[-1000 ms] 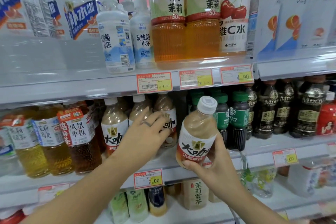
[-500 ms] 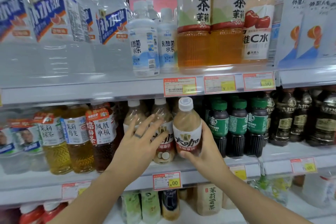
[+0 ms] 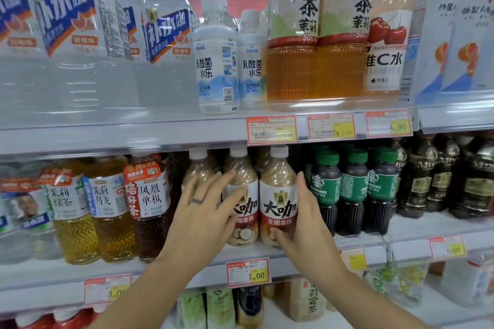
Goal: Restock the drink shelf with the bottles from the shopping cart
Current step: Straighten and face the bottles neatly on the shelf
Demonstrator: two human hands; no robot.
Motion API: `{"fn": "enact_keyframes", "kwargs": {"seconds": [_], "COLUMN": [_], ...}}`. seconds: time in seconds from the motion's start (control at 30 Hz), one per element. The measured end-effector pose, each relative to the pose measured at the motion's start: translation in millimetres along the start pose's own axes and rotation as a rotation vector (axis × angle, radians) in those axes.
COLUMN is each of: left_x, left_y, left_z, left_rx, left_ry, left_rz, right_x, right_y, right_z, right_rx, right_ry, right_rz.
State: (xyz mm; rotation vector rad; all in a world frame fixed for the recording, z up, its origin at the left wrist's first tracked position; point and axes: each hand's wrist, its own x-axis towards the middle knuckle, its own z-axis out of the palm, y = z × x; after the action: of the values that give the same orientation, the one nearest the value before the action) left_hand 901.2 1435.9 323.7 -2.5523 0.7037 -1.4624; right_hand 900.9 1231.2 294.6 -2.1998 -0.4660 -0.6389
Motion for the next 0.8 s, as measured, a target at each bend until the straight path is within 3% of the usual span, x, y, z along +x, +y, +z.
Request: {"fn": "enact_keyframes", "kwargs": {"seconds": [0.1,0.8], "left_x": [2.3,1.1], "left_y": [2.8,1.8], "left_z": [2.5,6.8], "left_rx": [-0.029,-0.005], "left_ry": [0.002,0.007], "left_rz": [-0.053,-0.062], "right_x": [-6.9,12.6], "right_y": [-3.6,3.4], "right_z": [4.9,11.0], "right_rx": [-0.12,-0.079], "right_ry": [0.015,0.021], "right_rz": [-0.057,-0.074]}}
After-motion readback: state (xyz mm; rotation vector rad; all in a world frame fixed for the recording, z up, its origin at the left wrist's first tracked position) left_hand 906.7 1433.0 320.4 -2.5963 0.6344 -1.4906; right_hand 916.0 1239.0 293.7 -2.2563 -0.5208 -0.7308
